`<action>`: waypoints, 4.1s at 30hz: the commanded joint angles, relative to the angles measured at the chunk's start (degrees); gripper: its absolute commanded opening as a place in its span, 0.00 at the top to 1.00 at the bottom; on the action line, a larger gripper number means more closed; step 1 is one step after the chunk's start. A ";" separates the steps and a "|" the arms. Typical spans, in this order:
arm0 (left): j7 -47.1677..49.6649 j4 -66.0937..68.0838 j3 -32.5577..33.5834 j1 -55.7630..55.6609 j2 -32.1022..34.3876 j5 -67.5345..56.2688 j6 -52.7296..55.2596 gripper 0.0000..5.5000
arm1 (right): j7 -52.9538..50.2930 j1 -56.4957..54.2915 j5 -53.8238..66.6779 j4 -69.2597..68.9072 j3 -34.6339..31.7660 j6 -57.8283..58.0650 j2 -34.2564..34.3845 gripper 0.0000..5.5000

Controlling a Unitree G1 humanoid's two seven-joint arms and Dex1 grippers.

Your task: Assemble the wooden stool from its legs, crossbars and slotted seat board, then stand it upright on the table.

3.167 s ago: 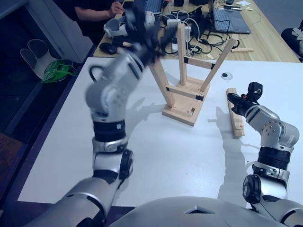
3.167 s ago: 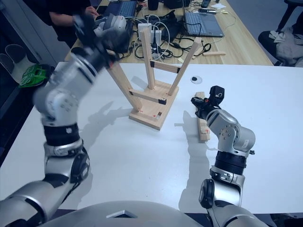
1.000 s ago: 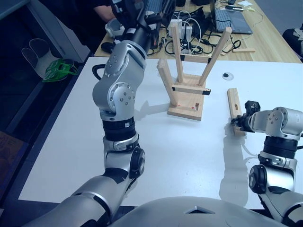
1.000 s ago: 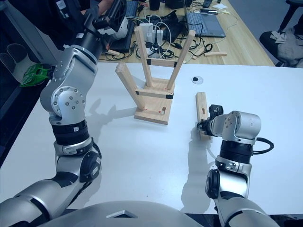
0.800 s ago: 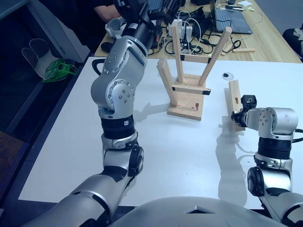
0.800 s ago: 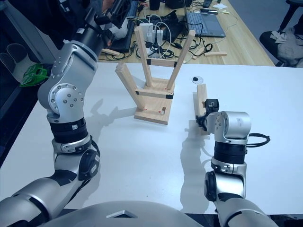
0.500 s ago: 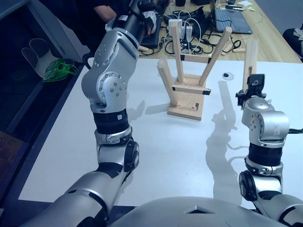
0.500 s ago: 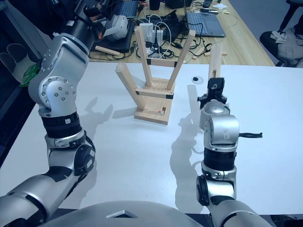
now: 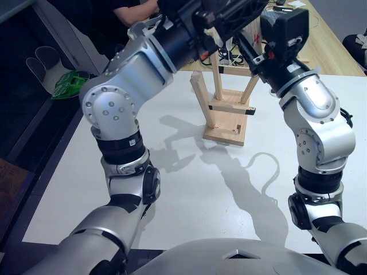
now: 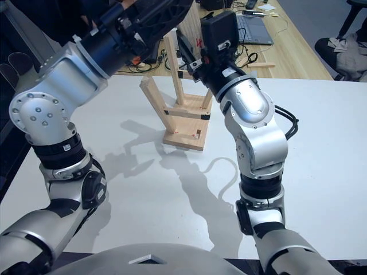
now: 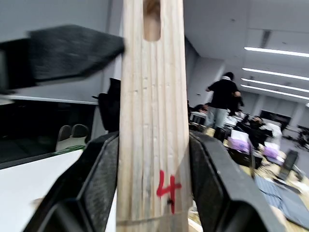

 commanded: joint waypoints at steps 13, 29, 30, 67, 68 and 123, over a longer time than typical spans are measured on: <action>3.78 3.27 1.45 0.13 -0.36 1.99 -4.16 0.12 | -6.83 -1.59 -9.39 2.97 -0.52 -9.87 1.22 0.63; 5.43 3.47 1.81 -0.17 -0.59 -0.42 -3.24 0.21 | 1.63 3.83 -5.55 -1.03 4.35 -10.48 1.07 0.63; 5.25 3.35 1.86 -0.13 -0.57 -1.03 -3.12 0.23 | 1.26 3.80 -5.64 -0.73 4.01 -10.26 1.31 0.63; 8.79 6.58 1.48 -0.21 1.30 1.73 -6.50 0.80 | 3.69 4.25 -5.45 2.41 3.27 -6.38 -1.29 0.63; 8.70 7.13 1.71 -0.49 1.53 2.06 -6.82 0.81 | 6.32 4.84 -5.72 2.73 4.49 -7.13 -3.79 0.63; -39.41 8.18 -3.99 -5.10 29.90 13.33 -8.25 0.55 | 4.27 -13.25 56.88 9.08 -19.38 14.89 -15.74 0.82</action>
